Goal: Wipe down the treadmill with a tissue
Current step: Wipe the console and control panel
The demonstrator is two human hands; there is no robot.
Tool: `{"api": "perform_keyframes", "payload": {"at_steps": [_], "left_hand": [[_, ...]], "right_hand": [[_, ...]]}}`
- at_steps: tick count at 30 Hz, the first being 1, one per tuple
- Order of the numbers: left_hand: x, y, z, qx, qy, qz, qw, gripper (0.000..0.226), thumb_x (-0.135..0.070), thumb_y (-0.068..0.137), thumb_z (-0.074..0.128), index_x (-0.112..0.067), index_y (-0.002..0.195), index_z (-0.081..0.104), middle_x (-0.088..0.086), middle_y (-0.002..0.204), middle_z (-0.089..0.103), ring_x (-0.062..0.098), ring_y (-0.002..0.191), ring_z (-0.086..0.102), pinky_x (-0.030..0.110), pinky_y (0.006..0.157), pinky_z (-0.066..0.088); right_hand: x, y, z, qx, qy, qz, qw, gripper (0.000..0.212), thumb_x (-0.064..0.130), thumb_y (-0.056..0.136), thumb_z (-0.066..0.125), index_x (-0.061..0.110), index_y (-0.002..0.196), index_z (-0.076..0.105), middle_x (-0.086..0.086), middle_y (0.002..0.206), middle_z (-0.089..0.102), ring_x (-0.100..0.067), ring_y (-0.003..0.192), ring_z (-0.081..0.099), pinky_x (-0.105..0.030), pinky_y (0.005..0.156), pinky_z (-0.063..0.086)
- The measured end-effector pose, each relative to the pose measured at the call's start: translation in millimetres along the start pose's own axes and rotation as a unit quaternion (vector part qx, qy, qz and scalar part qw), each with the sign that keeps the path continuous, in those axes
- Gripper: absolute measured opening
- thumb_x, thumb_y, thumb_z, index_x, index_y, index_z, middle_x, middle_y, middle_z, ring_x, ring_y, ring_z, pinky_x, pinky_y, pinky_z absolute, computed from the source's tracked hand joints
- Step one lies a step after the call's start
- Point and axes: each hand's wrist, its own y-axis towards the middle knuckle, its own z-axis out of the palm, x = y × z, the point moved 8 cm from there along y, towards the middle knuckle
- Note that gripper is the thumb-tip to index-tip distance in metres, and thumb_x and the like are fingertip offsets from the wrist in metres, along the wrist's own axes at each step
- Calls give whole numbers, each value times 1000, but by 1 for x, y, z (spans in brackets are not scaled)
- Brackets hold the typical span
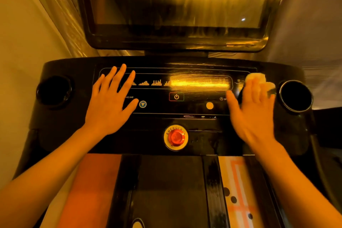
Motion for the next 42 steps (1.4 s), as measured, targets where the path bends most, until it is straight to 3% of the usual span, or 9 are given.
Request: {"api": "perform_keyframes", "payload": {"at_steps": [7, 11, 18, 21, 24, 27, 31, 35, 42], "left_hand": [[1, -2, 0, 14, -2, -7, 1000, 75, -62, 102, 21, -25, 166, 12, 6, 174, 5, 27, 160, 2, 50, 128, 11], [3, -2, 1, 8, -9, -3, 1000, 74, -61, 103, 24, -25, 166, 12, 5, 174, 5, 26, 160, 3, 50, 128, 11], [2, -1, 1, -1, -14, 0, 1000, 74, -60, 103, 25, -24, 166, 12, 8, 174, 8, 29, 160, 5, 52, 128, 11], [1, -1, 0, -2, -15, -1, 1000, 74, -59, 103, 26, -23, 166, 13, 9, 173, 9, 30, 160, 7, 55, 127, 13], [1, -2, 0, -3, -18, -2, 1000, 75, -59, 102, 26, -22, 166, 14, 9, 173, 9, 30, 159, 6, 53, 127, 12], [0, -1, 0, -1, -17, 1, 1000, 75, -59, 102, 26, -22, 166, 15, 9, 173, 8, 29, 159, 5, 52, 127, 10], [0, -1, 1, -1, -22, 1, 1000, 76, -60, 101, 26, -21, 166, 15, 9, 173, 8, 30, 159, 6, 53, 127, 10], [-1, -1, 0, -2, -18, 0, 1000, 76, -60, 101, 26, -21, 166, 15, 10, 173, 8, 31, 159, 6, 54, 127, 10], [-3, -1, -4, -6, -36, 0, 999, 76, -59, 101, 29, -22, 166, 17, 9, 173, 9, 30, 159, 6, 53, 127, 9]], "right_hand": [[214, -16, 75, 78, 20, -232, 969, 99, 80, 89, -2, 20, 166, -3, -2, 173, -14, -18, 158, -21, -50, 126, -17], [161, 6, 51, 47, -8, -231, 972, 93, 80, 92, -3, 25, 167, 0, 2, 174, -9, -15, 159, -15, -50, 127, -15], [-34, 30, -11, -8, 3, 49, 999, 115, 92, 79, -11, 18, 167, 5, -10, 174, 2, -28, 160, 0, -61, 127, -1], [36, 19, 7, -16, 1, -31, 999, 108, 87, 88, -4, 12, 166, 5, -16, 173, 1, -35, 159, -2, -59, 128, 3], [129, -12, 45, 33, 7, -187, 982, 96, 81, 94, 5, 19, 166, -6, -7, 173, -14, -27, 159, -18, -50, 127, -13], [133, -14, 46, 48, -30, -270, 961, 92, 79, 94, -3, 23, 166, -2, -1, 173, -11, -20, 159, -18, -49, 127, -15], [12, 31, 3, -3, -42, -150, 988, 91, 81, 94, 0, 27, 167, 3, -2, 174, -1, -21, 160, -4, -54, 127, -11], [-41, 53, -14, -15, 18, 40, 999, 116, 91, 81, -11, 15, 166, 9, -15, 173, 9, -34, 159, 7, -62, 127, -2], [121, 20, 39, 46, -8, -219, 975, 97, 83, 91, 2, 22, 166, -5, -2, 174, -11, -23, 159, -16, -51, 126, -16]]}}
